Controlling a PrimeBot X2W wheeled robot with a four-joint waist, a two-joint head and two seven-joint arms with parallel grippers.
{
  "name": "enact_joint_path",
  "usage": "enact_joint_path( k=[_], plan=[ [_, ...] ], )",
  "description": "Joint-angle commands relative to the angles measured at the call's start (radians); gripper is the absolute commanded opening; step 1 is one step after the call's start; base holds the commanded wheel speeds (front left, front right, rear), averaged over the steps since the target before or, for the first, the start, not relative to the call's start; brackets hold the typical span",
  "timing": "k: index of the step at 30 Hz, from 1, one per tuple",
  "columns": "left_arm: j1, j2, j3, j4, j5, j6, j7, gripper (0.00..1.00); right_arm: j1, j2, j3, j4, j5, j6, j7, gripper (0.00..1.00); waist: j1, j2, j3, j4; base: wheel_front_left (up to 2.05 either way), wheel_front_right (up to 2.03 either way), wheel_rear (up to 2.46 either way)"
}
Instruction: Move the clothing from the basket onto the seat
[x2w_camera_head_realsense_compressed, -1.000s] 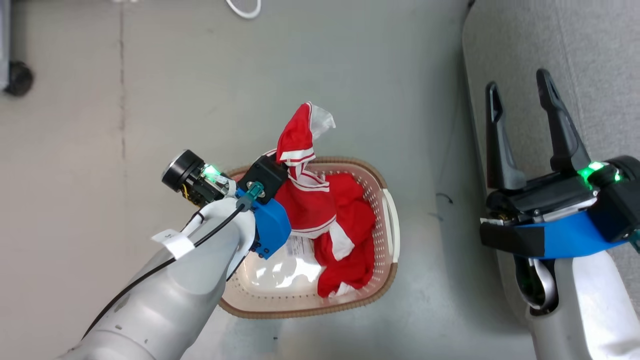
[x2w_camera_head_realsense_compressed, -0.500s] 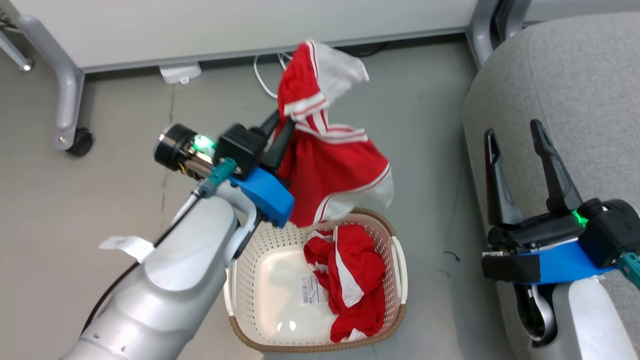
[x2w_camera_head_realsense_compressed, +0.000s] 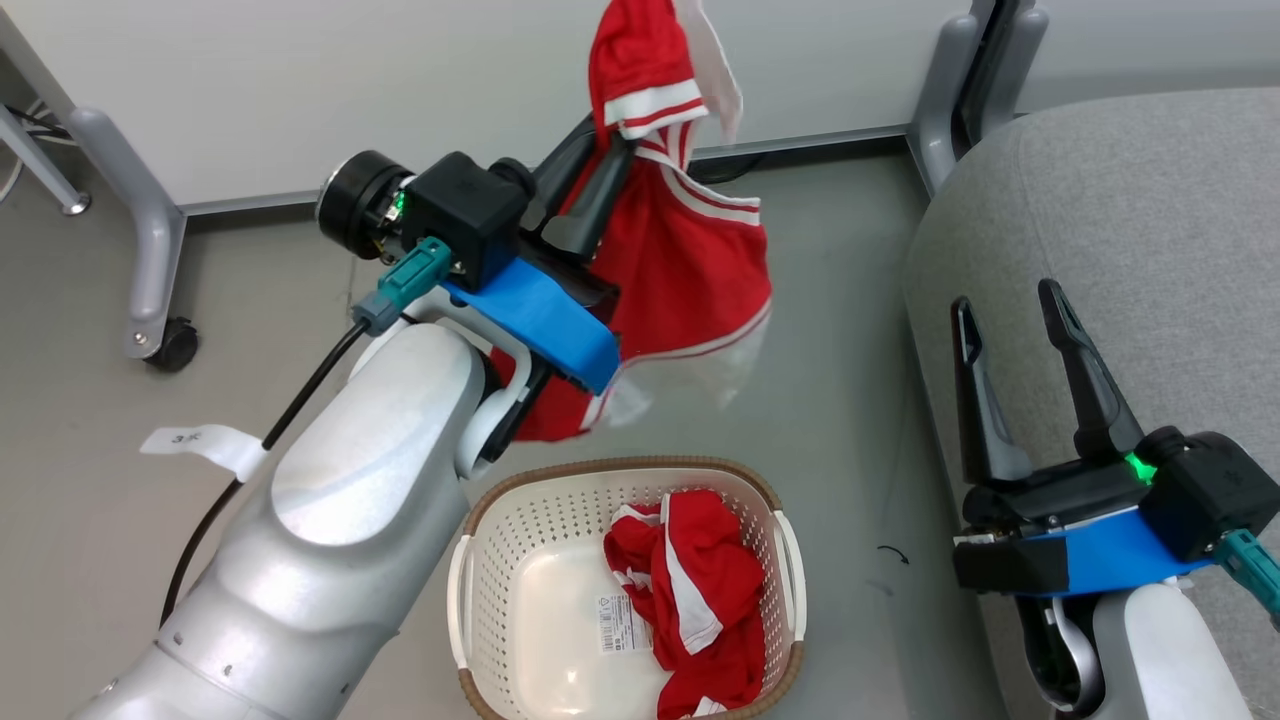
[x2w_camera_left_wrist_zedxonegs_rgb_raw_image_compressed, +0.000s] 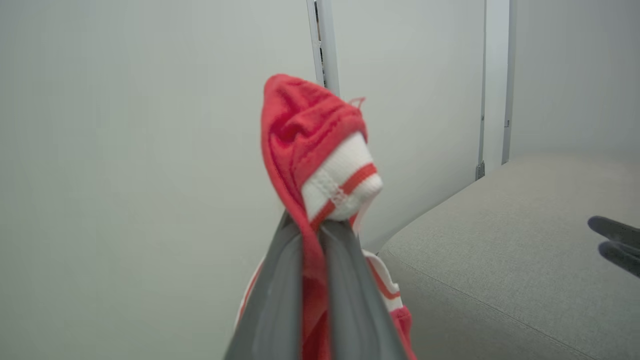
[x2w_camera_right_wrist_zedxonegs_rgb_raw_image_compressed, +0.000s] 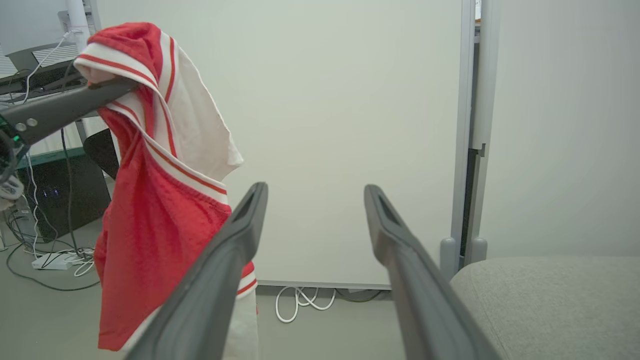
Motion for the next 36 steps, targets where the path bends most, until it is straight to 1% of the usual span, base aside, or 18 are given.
enact_joint_path(
  k=[1, 8, 13, 16, 21, 25, 29, 32, 36],
  plan=[
    [-0.013, 0.004, -0.005, -0.018, -0.004, -0.005, 0.008, 0.0, 0.014, -0.004, 0.001, 0.0, 0.002, 0.0, 0.0, 1.0, 0.0001, -0.0001, -0.005, 0.0, 0.0, 0.0, 0.0],
    [0.016, 0.016, -0.029, -0.083, -0.012, -0.005, 0.032, 0.0, 0.03, -0.004, 0.004, 0.002, 0.009, 0.0, 0.0, 1.0, 0.0001, -0.0001, -0.019, 0.006, 0.0, 0.0, 0.0],
    [0.034, 0.015, -0.042, -0.114, -0.016, 0.003, 0.048, 0.0, 0.005, -0.004, 0.033, -0.015, -0.006, 0.0, 0.0, 1.0, 0.0001, -0.0001, -0.022, 0.011, 0.0, 0.0, 0.0],
    [0.034, 0.016, -0.047, -0.126, -0.018, 0.006, 0.052, 0.0, -0.029, -0.005, 0.076, -0.024, -0.027, 0.0, 0.0, 1.0, 0.0001, -0.0001, -0.018, 0.012, 0.0, 0.0, 0.0],
    [0.025, 0.013, -0.054, -0.136, -0.02, 0.008, 0.056, 0.0, -0.112, -0.049, 0.186, -0.008, -0.039, 0.0, 0.0, 1.0, 0.0001, -0.0001, -0.008, 0.015, 0.0, 0.0, 0.0],
    [0.014, 0.006, -0.062, -0.137, -0.02, 0.007, 0.052, 0.0, -0.189, -0.084, 0.272, 0.035, -0.043, 0.0, 0.0, 1.0, 0.0001, -0.0001, -0.002, 0.023, 0.0, 0.0, 0.0],
    [0.009, 0.002, -0.068, -0.137, -0.019, 0.005, 0.046, 0.0, -0.267, -0.097, 0.334, 0.101, -0.042, 0.0, 0.0, 1.0, 0.0001, -0.0001, 0.004, 0.034, 0.0, 0.0, 0.0],
    [0.006, -0.001, -0.073, -0.136, -0.017, 0.005, 0.043, 0.0, -0.314, -0.095, 0.36, 0.161, -0.05, 0.0, 0.0, 1.0, 0.0001, -0.0001, 0.008, 0.041, 0.0, 0.0, 0.0],
    [0.005, -0.008, -0.084, -0.139, -0.014, 0.007, 0.039, 0.0, -0.366, -0.086, 0.37, 0.236, -0.061, 0.0, 0.0, 1.0, 0.0001, -0.0001, 0.013, 0.05, 0.0, 0.0, 0.0]
  ],
)
